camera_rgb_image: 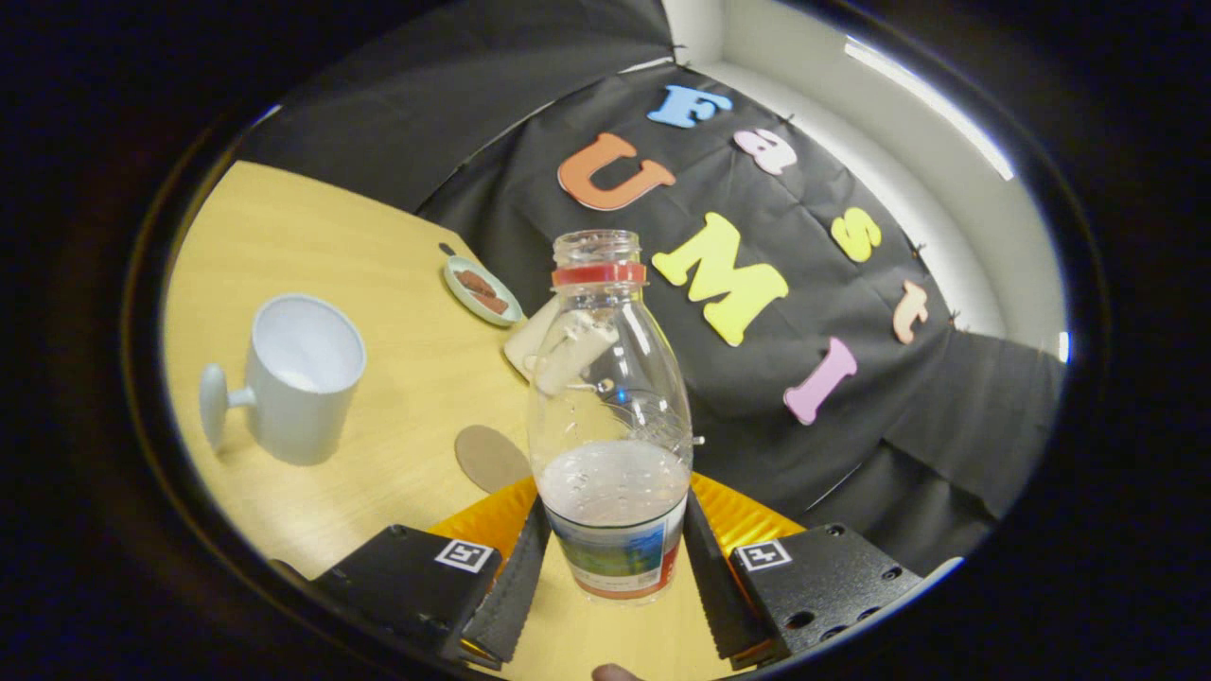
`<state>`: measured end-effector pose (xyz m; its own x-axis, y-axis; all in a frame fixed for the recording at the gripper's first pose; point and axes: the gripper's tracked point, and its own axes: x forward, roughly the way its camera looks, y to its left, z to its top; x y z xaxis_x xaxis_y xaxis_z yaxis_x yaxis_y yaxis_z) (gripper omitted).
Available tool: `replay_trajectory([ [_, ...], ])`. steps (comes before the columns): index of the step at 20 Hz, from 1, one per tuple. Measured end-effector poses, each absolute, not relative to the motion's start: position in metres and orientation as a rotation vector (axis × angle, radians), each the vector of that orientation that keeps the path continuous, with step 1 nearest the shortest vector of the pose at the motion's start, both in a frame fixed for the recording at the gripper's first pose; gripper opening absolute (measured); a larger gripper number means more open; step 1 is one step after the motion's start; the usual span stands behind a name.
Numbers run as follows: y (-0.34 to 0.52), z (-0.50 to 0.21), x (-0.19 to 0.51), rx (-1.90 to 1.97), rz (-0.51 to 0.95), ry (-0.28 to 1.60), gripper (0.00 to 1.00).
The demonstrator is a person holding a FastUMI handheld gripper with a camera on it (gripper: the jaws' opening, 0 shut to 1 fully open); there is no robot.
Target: Take the bottle from table, then pour the juice into the cup, finally place the bottle on the coaster
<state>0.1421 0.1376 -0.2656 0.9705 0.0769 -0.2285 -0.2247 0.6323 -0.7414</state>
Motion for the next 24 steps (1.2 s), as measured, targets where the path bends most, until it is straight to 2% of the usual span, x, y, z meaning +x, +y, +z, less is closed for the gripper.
replay_trajectory([
  [10,0.152,-0.277,0.131,-1.262,0.204,0.077,0.78],
  [24,0.163,-0.269,0.126,-1.506,0.222,-0.007,0.78],
])
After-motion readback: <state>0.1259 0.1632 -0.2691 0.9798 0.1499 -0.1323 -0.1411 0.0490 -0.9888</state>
